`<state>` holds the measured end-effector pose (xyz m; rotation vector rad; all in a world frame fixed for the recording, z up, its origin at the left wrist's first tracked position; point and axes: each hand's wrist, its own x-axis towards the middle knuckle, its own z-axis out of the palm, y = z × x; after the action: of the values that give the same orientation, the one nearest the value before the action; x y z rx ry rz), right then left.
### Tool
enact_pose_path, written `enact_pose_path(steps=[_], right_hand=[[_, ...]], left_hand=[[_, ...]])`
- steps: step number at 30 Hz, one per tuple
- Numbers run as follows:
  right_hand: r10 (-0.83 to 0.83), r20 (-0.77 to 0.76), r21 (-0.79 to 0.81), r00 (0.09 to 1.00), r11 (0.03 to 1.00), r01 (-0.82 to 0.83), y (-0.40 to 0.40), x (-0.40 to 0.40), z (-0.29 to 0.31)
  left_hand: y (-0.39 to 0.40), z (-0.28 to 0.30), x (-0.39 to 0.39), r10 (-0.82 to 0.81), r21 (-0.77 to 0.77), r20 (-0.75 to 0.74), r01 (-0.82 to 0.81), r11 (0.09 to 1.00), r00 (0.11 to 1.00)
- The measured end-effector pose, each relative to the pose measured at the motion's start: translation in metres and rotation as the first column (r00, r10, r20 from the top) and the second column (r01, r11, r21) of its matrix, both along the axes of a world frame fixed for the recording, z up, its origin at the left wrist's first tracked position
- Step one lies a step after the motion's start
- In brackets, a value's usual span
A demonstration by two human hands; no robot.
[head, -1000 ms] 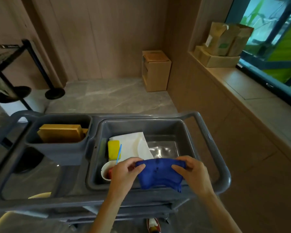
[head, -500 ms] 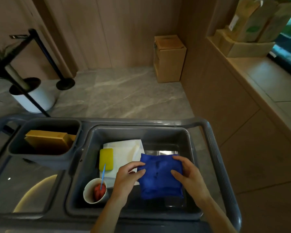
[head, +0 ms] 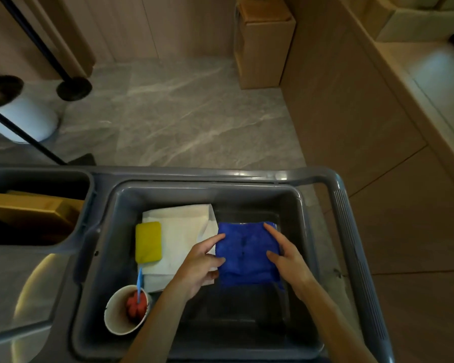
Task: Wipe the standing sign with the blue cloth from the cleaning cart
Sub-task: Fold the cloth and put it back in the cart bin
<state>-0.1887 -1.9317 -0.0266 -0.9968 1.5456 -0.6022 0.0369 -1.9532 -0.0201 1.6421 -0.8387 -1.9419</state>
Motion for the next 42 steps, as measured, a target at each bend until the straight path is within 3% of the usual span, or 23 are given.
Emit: enact_pose_path(steps=[12, 14, 16, 19, 22, 23, 25, 26, 27, 29, 30, 31, 32, 35, 36, 37, 39, 42], right_hand=[[0.159, -0.28, 0.073, 0.947, 0.987, -0.144, -0.039, 0.002, -0.074], [0.206, -0.336, 0.095, 0.919, 0.978, -0.184, -0.036, 0.002, -0.081], [0.316, -0.408, 0.146, 0.857, 0.949, -0.28, -0.031, 0.002, -0.088], [0.437, -0.466, 0.207, 0.769, 0.899, -0.386, -0.026, 0.003, -0.093], [0.416, -0.46, 0.206, 0.785, 0.91, -0.361, -0.025, 0.001, -0.094], [0.417, -0.453, 0.208, 0.788, 0.909, -0.361, -0.024, 0.001, -0.094], [0.45, -0.485, 0.226, 0.75, 0.893, -0.39, -0.023, 0.0, -0.092], [0.463, -0.493, 0.235, 0.736, 0.886, -0.4, -0.022, 0.0, -0.091], [0.465, -0.494, 0.24, 0.734, 0.885, -0.398, -0.023, 0.0, -0.09], [0.455, -0.484, 0.244, 0.747, 0.89, -0.385, -0.024, 0.001, -0.088], [0.453, -0.481, 0.251, 0.75, 0.891, -0.378, -0.024, 0.002, -0.087], [0.449, -0.481, 0.253, 0.753, 0.894, -0.371, -0.024, 0.002, -0.085], [0.438, -0.482, 0.248, 0.759, 0.899, -0.361, -0.023, 0.003, -0.084], [0.353, -0.524, 0.164, 0.775, 0.935, -0.315, -0.015, 0.002, -0.082], [0.309, -0.554, 0.124, 0.773, 0.949, -0.29, -0.012, 0.003, -0.082], [0.261, -0.585, 0.089, 0.768, 0.962, -0.259, -0.009, 0.004, -0.081], [0.16, -0.613, 0.032, 0.774, 0.984, -0.177, -0.004, 0.006, -0.082], [0.101, -0.589, -0.043, 0.802, 0.987, -0.155, -0.006, 0.01, -0.084]], left_hand=[[-0.034, -0.065, -0.017, -0.245, -0.04, 0.269, 0.265, 0.963, 0.932], [-0.03, -0.077, -0.019, -0.358, -0.025, 0.39, 0.399, 0.917, 0.848], [-0.027, -0.086, -0.02, -0.468, 0.003, 0.572, 0.57, 0.822, 0.673], [-0.023, -0.102, -0.02, -0.454, 0.015, 0.648, 0.586, 0.81, 0.611], [-0.014, -0.115, -0.018, -0.458, 0.04, 0.782, 0.699, 0.714, 0.423], [-0.01, -0.12, -0.016, -0.447, 0.001, 0.773, 0.704, 0.71, 0.45], [-0.004, -0.127, -0.01, -0.418, -0.108, 0.687, 0.652, 0.75, 0.594], [-0.001, -0.131, -0.007, -0.418, -0.108, 0.7, 0.665, 0.739, 0.579], [0.003, -0.136, -0.004, -0.416, -0.064, 0.768, 0.705, 0.706, 0.486], [0.005, -0.138, 0.0, -0.397, 0.112, 0.904, 0.805, 0.582, 0.161], [0.002, -0.137, 0.001, -0.403, 0.163, 0.911, 0.819, 0.551, 0.09], [0.001, -0.135, 0.001, -0.414, 0.159, 0.905, 0.826, 0.541, 0.097], [-0.002, -0.132, 0.001, -0.428, 0.111, 0.887, 0.82, 0.561, 0.173], [-0.008, -0.118, 0.001, -0.319, -0.171, 0.714, 0.598, 0.783, 0.623], [-0.009, -0.113, 0.0, -0.221, -0.251, 0.65, 0.48, 0.841, 0.727], [-0.009, -0.108, -0.001, -0.126, -0.295, 0.621, 0.379, 0.877, 0.774], [-0.008, -0.101, -0.003, -0.005, -0.332, 0.656, 0.295, 0.896, 0.755], [-0.008, -0.102, -0.008, -0.036, -0.345, 0.782, 0.479, 0.808, 0.623]])
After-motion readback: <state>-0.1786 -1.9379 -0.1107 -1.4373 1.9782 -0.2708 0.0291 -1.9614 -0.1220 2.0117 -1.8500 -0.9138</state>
